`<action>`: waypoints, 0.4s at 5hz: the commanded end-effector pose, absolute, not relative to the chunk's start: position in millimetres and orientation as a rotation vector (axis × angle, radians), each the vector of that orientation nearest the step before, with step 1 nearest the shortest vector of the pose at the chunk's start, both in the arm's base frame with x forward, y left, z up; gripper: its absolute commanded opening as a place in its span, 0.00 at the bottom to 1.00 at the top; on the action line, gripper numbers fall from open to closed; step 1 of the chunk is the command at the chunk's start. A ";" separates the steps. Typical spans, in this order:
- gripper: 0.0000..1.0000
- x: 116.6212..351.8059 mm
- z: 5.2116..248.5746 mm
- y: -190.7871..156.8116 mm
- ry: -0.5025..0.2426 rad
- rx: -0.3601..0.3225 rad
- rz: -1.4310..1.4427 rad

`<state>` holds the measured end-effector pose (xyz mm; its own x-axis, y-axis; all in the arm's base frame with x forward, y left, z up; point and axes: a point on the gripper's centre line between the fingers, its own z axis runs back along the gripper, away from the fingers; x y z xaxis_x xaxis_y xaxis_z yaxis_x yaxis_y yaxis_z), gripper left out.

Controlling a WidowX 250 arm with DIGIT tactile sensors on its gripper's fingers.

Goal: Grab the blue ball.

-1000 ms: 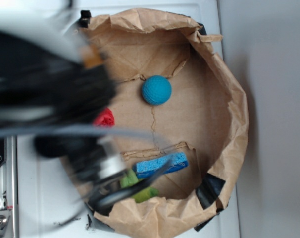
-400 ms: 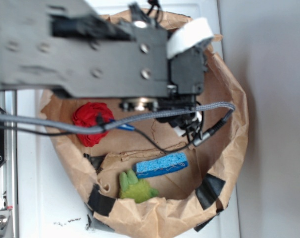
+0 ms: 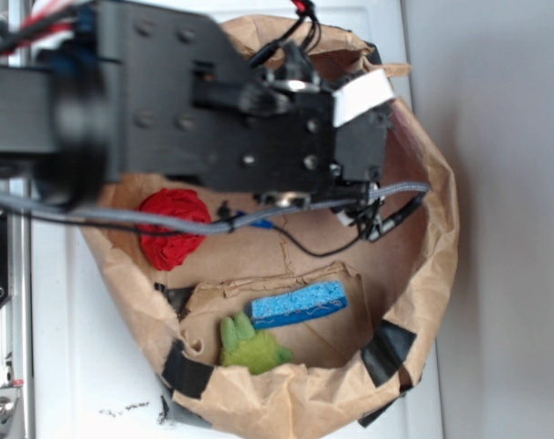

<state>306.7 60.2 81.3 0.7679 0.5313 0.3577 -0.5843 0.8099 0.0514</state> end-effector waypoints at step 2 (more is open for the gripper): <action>0.00 313.2 67.4 70.7 -0.365 0.185 0.655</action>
